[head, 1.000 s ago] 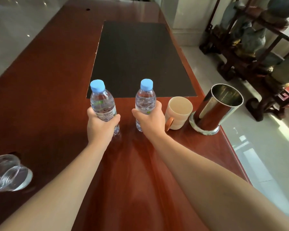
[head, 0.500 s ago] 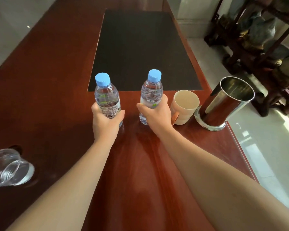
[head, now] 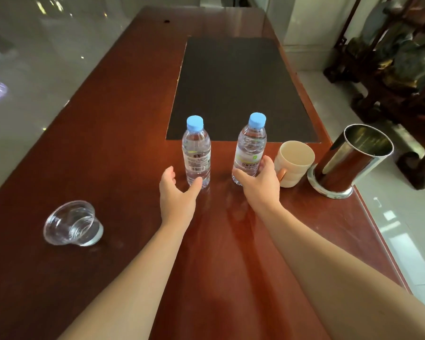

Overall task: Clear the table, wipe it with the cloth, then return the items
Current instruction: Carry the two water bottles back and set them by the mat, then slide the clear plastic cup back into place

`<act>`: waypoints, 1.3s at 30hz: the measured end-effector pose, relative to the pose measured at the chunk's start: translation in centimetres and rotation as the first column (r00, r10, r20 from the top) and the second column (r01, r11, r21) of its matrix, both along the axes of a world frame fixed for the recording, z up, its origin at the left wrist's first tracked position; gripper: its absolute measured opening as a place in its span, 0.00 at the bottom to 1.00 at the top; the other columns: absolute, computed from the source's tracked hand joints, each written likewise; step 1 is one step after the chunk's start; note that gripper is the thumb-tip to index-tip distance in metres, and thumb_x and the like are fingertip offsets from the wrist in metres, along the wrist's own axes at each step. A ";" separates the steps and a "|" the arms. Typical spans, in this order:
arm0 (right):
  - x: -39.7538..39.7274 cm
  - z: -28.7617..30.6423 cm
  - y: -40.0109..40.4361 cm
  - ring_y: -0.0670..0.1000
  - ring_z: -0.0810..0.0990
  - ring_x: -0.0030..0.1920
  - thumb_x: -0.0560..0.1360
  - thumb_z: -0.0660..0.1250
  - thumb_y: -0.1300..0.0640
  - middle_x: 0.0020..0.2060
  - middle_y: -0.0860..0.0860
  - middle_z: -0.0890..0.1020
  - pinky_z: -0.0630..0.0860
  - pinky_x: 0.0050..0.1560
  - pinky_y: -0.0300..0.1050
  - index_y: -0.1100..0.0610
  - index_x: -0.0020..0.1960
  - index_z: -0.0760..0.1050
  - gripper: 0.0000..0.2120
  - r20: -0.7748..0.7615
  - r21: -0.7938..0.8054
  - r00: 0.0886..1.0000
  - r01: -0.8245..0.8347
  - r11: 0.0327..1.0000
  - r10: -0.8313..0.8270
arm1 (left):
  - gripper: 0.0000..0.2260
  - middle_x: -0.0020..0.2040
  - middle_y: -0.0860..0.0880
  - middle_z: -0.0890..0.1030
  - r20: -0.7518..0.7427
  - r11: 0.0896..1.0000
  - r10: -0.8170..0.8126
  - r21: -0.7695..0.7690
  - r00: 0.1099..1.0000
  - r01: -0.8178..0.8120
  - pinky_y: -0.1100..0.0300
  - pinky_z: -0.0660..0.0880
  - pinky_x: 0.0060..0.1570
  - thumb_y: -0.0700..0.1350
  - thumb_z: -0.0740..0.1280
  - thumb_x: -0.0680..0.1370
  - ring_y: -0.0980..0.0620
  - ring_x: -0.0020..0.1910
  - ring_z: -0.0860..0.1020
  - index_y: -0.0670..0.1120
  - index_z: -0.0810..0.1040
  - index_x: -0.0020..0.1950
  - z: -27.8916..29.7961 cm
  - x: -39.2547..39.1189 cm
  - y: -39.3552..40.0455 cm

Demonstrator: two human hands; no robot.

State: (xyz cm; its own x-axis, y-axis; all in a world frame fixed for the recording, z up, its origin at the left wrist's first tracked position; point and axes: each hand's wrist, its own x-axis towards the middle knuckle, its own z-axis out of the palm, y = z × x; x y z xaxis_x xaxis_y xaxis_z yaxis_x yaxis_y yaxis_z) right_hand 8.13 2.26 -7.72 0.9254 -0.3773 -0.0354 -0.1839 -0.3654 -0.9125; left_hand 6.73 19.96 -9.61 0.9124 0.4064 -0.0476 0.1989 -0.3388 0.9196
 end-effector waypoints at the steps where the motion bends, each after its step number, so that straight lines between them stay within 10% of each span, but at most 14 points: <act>1: -0.6 0.2 0.2 0.40 0.80 0.48 0.69 0.75 0.49 0.50 0.42 0.81 0.69 0.39 0.29 0.49 0.59 0.72 0.22 0.011 -0.003 1.000 0.007 1.000 -0.007 | 0.33 0.72 0.52 0.69 -0.005 1.000 -0.004 0.009 1.000 0.004 0.60 0.67 0.58 0.57 0.72 0.72 0.54 0.68 0.70 0.54 0.63 0.73 0.0 -0.7 0.4; 12: -7.4 0.1 6.1 0.50 0.74 0.66 0.73 0.72 0.45 0.67 0.51 0.76 0.69 0.64 0.45 0.54 0.73 0.67 0.33 -0.079 -0.035 0.990 -0.119 0.992 0.116 | 0.18 0.60 0.59 0.74 -0.043 0.919 -0.171 0.353 0.984 0.176 0.65 0.69 0.58 0.54 0.68 0.76 0.57 0.62 0.73 0.51 0.76 0.64 -0.4 -16.6 6.6; 18: -9.6 -1.3 12.9 0.48 0.74 0.66 0.70 0.75 0.45 0.68 0.51 0.75 0.68 0.64 0.43 0.53 0.73 0.68 0.35 -0.107 0.018 0.937 -0.334 0.943 0.333 | 0.17 0.54 0.45 0.83 -0.069 0.684 -0.222 0.700 0.973 0.205 0.44 0.80 0.51 0.53 0.66 0.71 0.43 0.54 0.82 0.44 0.84 0.51 -2.6 -27.1 9.6; 26: -9.4 -2.6 21.7 0.49 0.65 0.73 0.63 0.80 0.43 0.76 0.51 0.65 0.65 0.71 0.47 0.51 0.79 0.54 0.54 -0.152 0.080 0.733 -0.660 0.747 0.663 | 0.20 0.55 0.46 0.84 -0.163 0.644 -0.176 0.727 0.971 0.239 0.53 0.68 0.59 0.58 0.64 0.65 0.44 0.55 0.83 0.48 0.86 0.47 -4.0 -30.6 10.2; 33: -7.9 -3.6 26.0 0.48 0.72 0.69 0.60 0.80 0.41 0.70 0.46 0.74 0.73 0.65 0.55 0.45 0.75 0.60 0.49 -0.103 0.071 0.702 -0.701 0.709 0.705 | 0.20 0.56 0.47 0.83 -0.154 0.629 -0.177 0.742 0.972 0.232 0.51 0.70 0.59 0.59 0.68 0.62 0.46 0.56 0.82 0.50 0.86 0.48 -5.3 -30.6 10.1; 39: -6.9 -4.1 27.6 0.28 0.72 0.52 0.63 0.80 0.45 0.55 0.27 0.71 0.62 0.49 0.22 0.40 0.70 0.64 0.41 -0.007 0.127 0.719 -0.688 0.714 0.695 | 0.21 0.56 0.47 0.83 -0.123 0.599 -0.166 0.775 0.979 0.199 0.51 0.70 0.58 0.60 0.69 0.60 0.47 0.56 0.82 0.51 0.86 0.48 -6.2 -30.3 9.9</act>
State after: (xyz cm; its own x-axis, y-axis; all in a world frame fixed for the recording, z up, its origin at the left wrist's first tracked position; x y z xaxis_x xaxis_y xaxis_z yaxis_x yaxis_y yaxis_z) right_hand 1.27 29.89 -11.78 0.9221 0.3764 -0.0899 0.0337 -0.3096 -0.9503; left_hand -23.57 29.86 -15.79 0.9762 0.1298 0.1739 0.0768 -0.9562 0.2826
